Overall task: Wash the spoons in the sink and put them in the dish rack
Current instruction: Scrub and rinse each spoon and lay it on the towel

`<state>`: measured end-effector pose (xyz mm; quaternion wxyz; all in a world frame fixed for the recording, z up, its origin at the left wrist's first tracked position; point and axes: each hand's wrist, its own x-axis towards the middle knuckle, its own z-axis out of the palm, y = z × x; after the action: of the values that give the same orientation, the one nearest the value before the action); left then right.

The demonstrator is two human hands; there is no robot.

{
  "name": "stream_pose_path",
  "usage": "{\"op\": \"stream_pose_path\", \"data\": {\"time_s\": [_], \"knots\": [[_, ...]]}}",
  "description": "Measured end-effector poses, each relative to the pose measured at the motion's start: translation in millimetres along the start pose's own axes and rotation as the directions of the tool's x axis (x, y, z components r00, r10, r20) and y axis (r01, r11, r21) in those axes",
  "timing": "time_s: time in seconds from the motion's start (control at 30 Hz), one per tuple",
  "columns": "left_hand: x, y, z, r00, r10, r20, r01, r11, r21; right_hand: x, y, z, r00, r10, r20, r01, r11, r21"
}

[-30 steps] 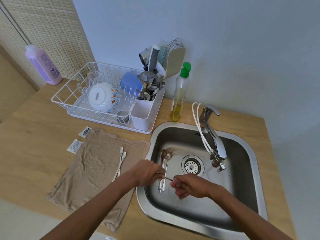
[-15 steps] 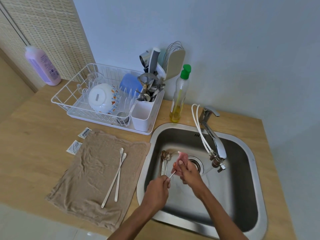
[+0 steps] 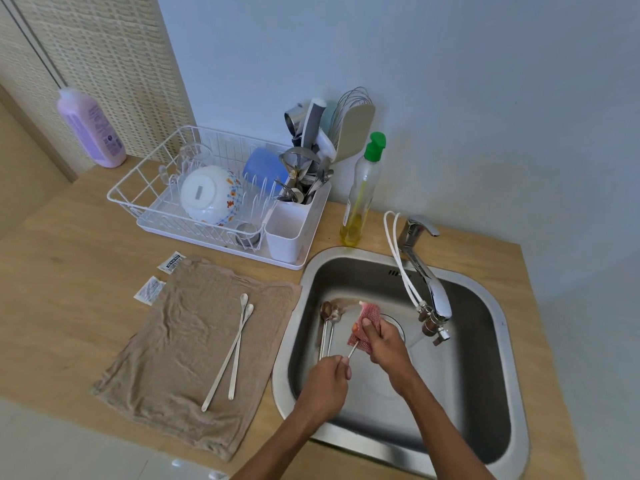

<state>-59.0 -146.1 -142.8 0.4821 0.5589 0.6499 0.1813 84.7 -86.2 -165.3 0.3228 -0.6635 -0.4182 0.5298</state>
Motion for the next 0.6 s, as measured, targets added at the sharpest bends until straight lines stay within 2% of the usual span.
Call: {"op": "stream_pose_path", "data": {"time_s": [0.07,0.1,0.17,0.2,0.23,0.27,0.33,0.37,0.4,0.47,0.53,0.6], "knots": [[0,1,-4,1.000,0.002,0.012,-0.002,1.000,0.011,4,-1,2,0.995,-0.092,-0.032,0.088,0.989,-0.121],[0,-1,-8,1.000,0.013,0.022,-0.014,0.999,0.040,7,-1,-1,0.993,-0.120,0.003,0.119,0.977,-0.177],[0,-10,-24,0.995,0.084,0.046,-0.089,0.989,0.115,8,-6,-9,0.975,-0.132,0.177,0.158,0.976,-0.147],[2,-14,-36,0.988,0.138,0.073,-0.148,0.977,0.154,8,-10,-17,0.949,-0.146,0.278,0.202,0.961,-0.186],[6,-16,-49,0.973,0.196,0.121,-0.217,0.956,0.199,9,-16,-25,0.915,-0.158,0.372,0.282,0.909,-0.307],[13,-18,-62,0.951,0.246,0.186,-0.289,0.923,0.255,8,-20,-31,0.873,-0.123,0.472,0.346,0.838,-0.422],[28,-13,-84,0.895,0.318,0.314,-0.429,0.806,0.407,4,-26,-36,0.778,0.005,0.629,0.424,0.733,-0.531],[34,-8,-93,0.870,0.334,0.363,-0.481,0.737,0.475,5,-27,-37,0.736,0.036,0.676,0.452,0.717,-0.531],[40,-4,-98,0.850,0.350,0.393,-0.518,0.686,0.511,4,-31,-36,0.704,0.043,0.708,0.451,0.743,-0.494],[46,-1,-102,0.843,0.392,0.367,-0.534,0.690,0.489,1,-34,-36,0.756,-0.025,0.654,0.343,0.867,-0.362],[41,-2,-92,0.891,0.377,0.253,-0.449,0.814,0.369,6,-28,-34,0.890,-0.168,0.425,0.298,0.918,-0.262],[28,-5,-66,0.958,0.258,0.129,-0.281,0.936,0.212,9,-15,-22,0.958,-0.243,0.152,0.273,0.934,-0.228]]}}
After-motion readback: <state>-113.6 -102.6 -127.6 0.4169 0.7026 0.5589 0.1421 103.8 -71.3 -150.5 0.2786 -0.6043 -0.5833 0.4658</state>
